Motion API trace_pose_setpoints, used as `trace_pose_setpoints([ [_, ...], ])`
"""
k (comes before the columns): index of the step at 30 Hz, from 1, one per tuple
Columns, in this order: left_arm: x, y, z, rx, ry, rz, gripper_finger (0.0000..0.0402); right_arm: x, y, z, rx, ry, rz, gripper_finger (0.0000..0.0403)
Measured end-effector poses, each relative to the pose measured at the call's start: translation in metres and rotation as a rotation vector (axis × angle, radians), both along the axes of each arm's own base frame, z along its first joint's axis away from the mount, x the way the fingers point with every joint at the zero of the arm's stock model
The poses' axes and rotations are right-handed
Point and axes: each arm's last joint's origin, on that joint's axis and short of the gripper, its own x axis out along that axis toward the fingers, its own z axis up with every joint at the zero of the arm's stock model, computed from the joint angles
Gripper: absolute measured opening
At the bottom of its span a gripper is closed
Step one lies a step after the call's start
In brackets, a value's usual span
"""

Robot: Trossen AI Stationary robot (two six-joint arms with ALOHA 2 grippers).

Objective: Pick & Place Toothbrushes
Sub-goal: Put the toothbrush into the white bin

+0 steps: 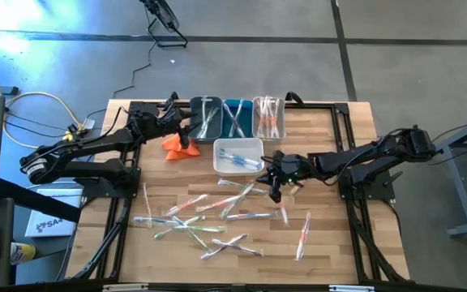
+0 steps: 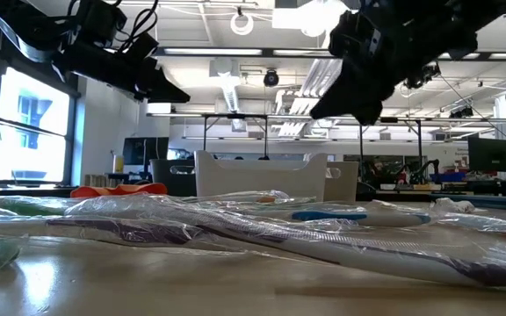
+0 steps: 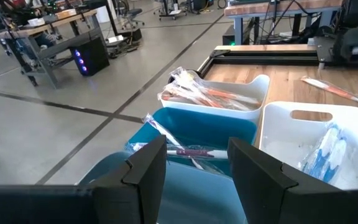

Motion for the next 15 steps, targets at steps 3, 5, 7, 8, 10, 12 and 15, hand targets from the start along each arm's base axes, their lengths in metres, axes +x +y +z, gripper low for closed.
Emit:
trace_pose_setpoints([
  [3,0.0,0.0,0.0,0.0,0.0,0.0,0.0167,0.004,0.004,0.009,-0.048,-0.028,-0.008,0.0003],
  [5,0.0,0.0,0.0,0.0,0.0,0.0,0.0167,0.008,0.004,0.016,-0.076,-0.049,-0.007,0.0003],
  [7,0.0,0.0,0.0,0.0,-0.001,0.0,0.0167,0.012,0.004,0.025,-0.103,-0.07,0.002,0.0003],
  [8,0.0,0.0,0.0,0.0,-0.001,0.0,0.0167,0.014,0.005,0.028,-0.115,-0.081,0.009,0.0003],
  [10,0.0,0.0,0.0,0.001,-0.001,0.0,0.0167,0.016,0.005,0.034,-0.133,-0.088,0.018,0.0002],
  [12,0.0,0.0,0.0,0.0,-0.001,0.0,0.0167,0.017,0.005,0.037,-0.142,-0.077,0.023,0.0002],
  [15,0.0,0.0,0.0,0.0,-0.001,0.0,0.0167,0.017,0.005,0.039,-0.126,-0.048,0.022,0.0002],
])
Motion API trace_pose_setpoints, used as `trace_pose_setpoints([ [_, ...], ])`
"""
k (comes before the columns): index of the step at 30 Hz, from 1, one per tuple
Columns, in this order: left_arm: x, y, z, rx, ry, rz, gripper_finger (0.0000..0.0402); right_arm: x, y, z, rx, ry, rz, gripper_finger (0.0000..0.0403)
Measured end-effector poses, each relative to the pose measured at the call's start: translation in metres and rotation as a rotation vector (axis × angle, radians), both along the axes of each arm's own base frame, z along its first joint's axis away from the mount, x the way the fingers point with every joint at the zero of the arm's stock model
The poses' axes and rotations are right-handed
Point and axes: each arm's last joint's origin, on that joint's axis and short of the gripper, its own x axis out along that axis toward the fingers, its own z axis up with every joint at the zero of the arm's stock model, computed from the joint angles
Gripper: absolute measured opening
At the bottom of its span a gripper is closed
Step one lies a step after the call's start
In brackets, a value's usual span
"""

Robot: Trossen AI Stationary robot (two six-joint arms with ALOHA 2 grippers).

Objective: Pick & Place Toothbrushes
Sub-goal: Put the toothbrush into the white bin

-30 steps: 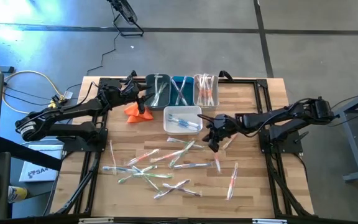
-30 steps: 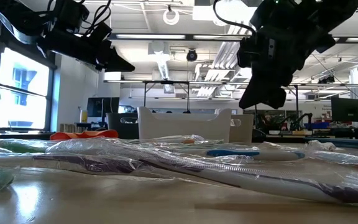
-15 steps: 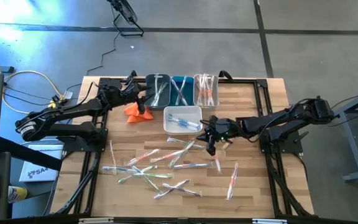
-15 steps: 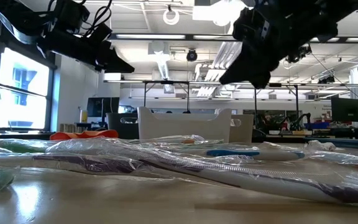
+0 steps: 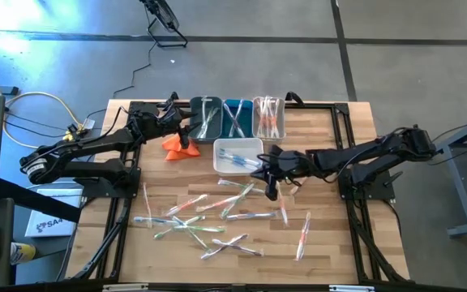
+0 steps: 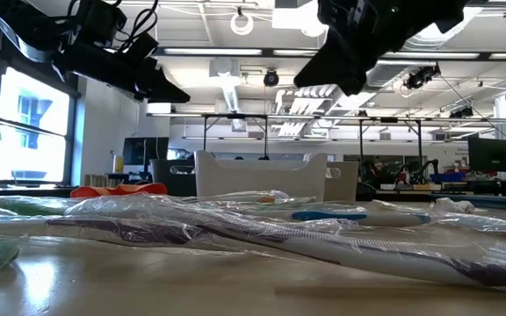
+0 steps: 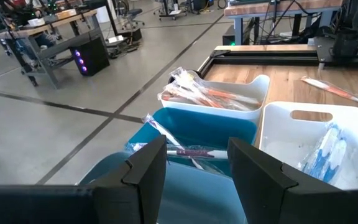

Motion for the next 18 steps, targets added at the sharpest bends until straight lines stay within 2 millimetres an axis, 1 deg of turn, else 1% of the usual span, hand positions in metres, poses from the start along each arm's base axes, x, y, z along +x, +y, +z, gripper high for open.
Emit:
trace_pose_setpoints([
  [4,0.0,0.0,0.0,0.0,0.0,0.0,0.0167,-0.003,0.004,-0.004,0.061,0.064,-0.009,0.0002],
  [8,0.0,0.0,0.0,0.0,0.0,0.0,0.0167,-0.005,0.015,-0.005,0.126,0.078,0.015,0.0002],
  [13,0.0,0.0,0.0,0.0,0.0,0.0,0.0167,-0.007,0.031,-0.005,0.161,0.079,0.016,0.0002],
  [18,0.0,0.0,0.0,0.0,0.0,0.0,0.0167,-0.009,0.04,-0.005,0.163,0.076,0.009,0.0002],
])
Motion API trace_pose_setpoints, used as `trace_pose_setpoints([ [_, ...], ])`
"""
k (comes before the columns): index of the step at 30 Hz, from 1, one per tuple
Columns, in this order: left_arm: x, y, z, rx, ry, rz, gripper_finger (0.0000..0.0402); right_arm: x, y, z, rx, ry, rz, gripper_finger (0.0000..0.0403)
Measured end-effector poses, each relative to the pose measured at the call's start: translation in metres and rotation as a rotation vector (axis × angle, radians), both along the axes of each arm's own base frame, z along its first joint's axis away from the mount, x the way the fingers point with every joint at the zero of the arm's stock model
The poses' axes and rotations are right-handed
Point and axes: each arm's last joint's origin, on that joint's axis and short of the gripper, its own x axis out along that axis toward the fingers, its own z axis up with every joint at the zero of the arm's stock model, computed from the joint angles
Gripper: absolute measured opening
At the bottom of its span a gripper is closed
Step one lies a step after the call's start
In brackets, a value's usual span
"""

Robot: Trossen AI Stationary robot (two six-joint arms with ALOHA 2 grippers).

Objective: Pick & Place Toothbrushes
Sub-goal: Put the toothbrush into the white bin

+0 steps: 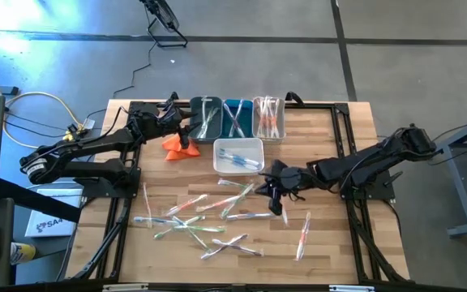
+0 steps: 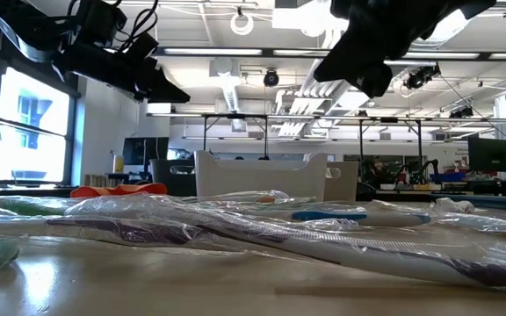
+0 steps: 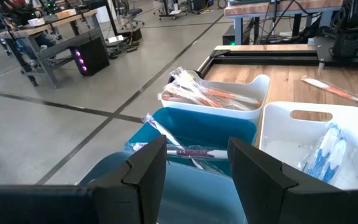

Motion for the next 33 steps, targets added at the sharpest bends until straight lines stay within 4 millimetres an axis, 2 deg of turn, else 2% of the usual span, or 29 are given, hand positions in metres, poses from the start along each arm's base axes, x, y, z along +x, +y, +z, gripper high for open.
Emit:
trace_pose_setpoints([
  [7,0.0,0.0,-0.001,-0.019,0.001,0.002,0.0167,0.003,0.01,-0.003,0.06,0.026,0.073,0.0002],
  [11,0.0,0.0,-0.001,-0.018,-0.001,0.002,0.0167,0.019,0.024,0.003,0.068,0.072,0.112,0.0002],
  [16,0.0,0.0,-0.001,-0.019,0.0,0.002,0.0167,0.039,0.032,0.008,-0.041,0.246,0.197,0.0002],
  [22,0.0,0.0,-0.003,-0.029,0.015,0.002,0.0167,0.042,0.03,0.0,-0.049,0.403,0.218,0.0002],
  [33,-0.001,-0.001,-0.01,-0.073,0.075,0.003,0.0167,0.043,0.024,-0.001,-0.003,0.424,0.154,0.0002],
])
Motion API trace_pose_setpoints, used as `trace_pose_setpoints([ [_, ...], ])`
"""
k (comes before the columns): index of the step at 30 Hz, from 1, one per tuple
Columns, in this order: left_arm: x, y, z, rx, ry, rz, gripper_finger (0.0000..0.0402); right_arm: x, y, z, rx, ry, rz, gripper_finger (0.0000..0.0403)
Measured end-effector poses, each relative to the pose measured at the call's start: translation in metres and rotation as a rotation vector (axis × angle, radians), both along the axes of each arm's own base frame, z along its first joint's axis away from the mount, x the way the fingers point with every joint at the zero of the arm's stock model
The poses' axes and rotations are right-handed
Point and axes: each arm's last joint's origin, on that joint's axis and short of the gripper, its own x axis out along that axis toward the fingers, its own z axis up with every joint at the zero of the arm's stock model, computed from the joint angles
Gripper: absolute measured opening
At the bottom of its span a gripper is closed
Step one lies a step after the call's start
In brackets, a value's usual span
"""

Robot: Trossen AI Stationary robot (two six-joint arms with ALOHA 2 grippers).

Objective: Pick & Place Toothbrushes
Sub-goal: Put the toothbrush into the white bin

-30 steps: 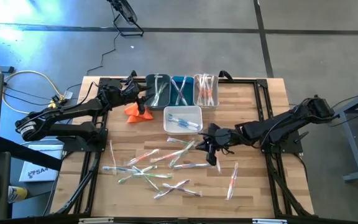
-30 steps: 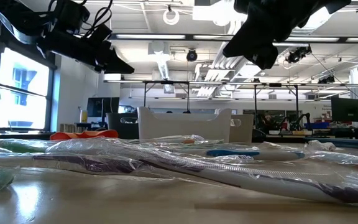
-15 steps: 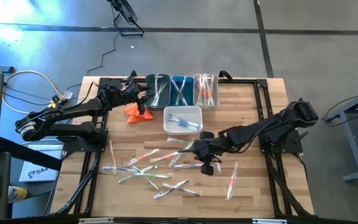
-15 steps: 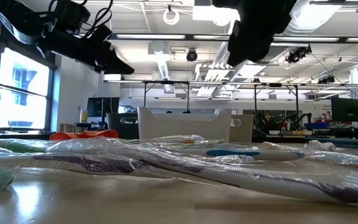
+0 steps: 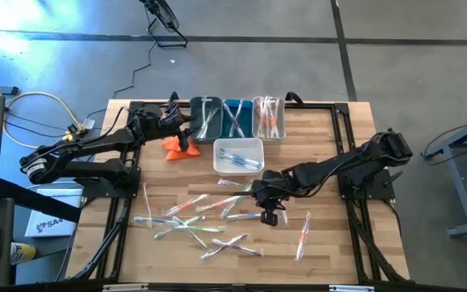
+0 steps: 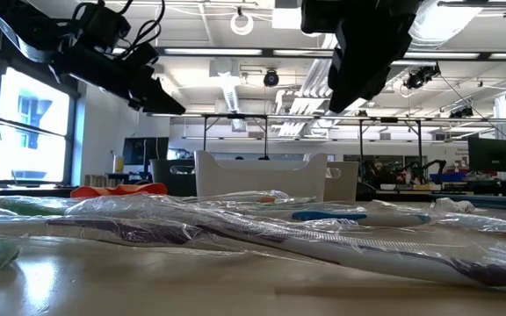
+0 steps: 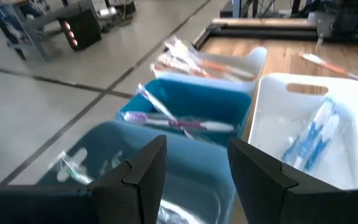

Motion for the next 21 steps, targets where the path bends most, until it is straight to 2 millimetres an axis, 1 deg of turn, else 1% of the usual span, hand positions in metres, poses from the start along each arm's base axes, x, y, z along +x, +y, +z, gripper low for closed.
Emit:
trace_pose_setpoints([
  [4,-0.001,-0.001,-0.004,-0.027,0.037,0.0,0.0167,0.0,-0.001,0.0,-0.023,0.003,-0.046,0.0003],
  [8,-0.001,-0.001,-0.004,-0.037,0.034,0.003,0.0167,0.002,-0.002,-0.007,-0.012,0.028,-0.088,0.0023],
  [12,-0.001,-0.001,-0.004,-0.042,0.031,0.004,0.0167,0.008,-0.001,-0.022,-0.009,0.078,-0.111,0.0062],
  [16,-0.001,-0.001,-0.004,-0.042,0.031,0.004,0.0167,0.012,0.003,-0.041,0.024,0.152,-0.068,0.0099],
  [21,-0.001,-0.001,-0.004,-0.043,0.031,0.004,0.0167,0.015,0.011,-0.065,0.017,0.23,-0.003,0.0112],
])
